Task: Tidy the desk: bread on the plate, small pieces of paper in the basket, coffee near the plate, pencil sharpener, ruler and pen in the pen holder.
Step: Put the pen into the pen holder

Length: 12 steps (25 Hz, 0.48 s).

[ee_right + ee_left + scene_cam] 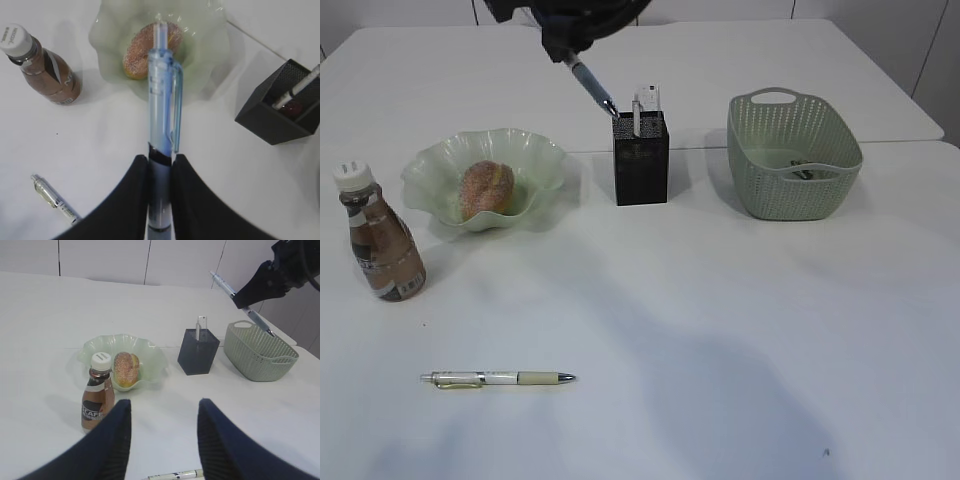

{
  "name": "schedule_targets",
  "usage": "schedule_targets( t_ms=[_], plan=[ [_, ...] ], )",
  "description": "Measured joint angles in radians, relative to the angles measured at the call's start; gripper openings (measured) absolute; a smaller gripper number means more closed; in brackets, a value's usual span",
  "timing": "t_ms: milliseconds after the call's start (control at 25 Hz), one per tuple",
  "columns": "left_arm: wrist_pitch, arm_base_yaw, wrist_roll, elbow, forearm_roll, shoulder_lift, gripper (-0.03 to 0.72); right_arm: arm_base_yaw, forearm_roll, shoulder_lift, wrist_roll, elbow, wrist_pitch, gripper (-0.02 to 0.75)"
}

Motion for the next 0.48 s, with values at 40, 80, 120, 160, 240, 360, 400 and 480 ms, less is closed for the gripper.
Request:
schedule_targets(
  t_ms=[40, 80, 120, 160, 240, 360, 400, 480],
  plan=[
    [-0.001, 0.0, 0.0, 0.0, 0.0, 0.0, 0.305, 0.0, -0.021, -0.011, 0.0, 0.0, 0.001, 0.128],
    [-0.001, 0.0, 0.0, 0.0, 0.0, 0.0, 0.305, 0.0, -0.035, -0.018, 0.0, 0.0, 0.001, 0.128],
    [-0.001, 0.0, 0.0, 0.0, 0.0, 0.0, 0.305, 0.0, -0.053, -0.022, 0.0, 0.0, 0.002, 0.128],
    [-0.002, 0.0, 0.0, 0.0, 0.0, 0.0, 0.305, 0.0, -0.053, -0.022, 0.0, 0.0, 0.002, 0.128],
    [-0.004, 0.0, 0.0, 0.0, 0.0, 0.005, 0.305, 0.0, -0.073, -0.027, 0.0, 0.0, 0.002, 0.128],
    [-0.004, 0.0, 0.0, 0.0, 0.0, 0.025, 0.305, 0.0, -0.091, -0.027, 0.0, 0.0, 0.003, 0.128],
    [-0.005, 0.0, 0.0, 0.0, 0.0, 0.033, 0.305, 0.0, -0.099, -0.027, 0.0, 0.0, 0.003, 0.128],
    [-0.014, 0.0, 0.0, 0.0, -0.002, 0.045, 0.305, 0.0, -0.112, -0.027, 0.0, 0.0, -0.026, 0.128]
  ],
)
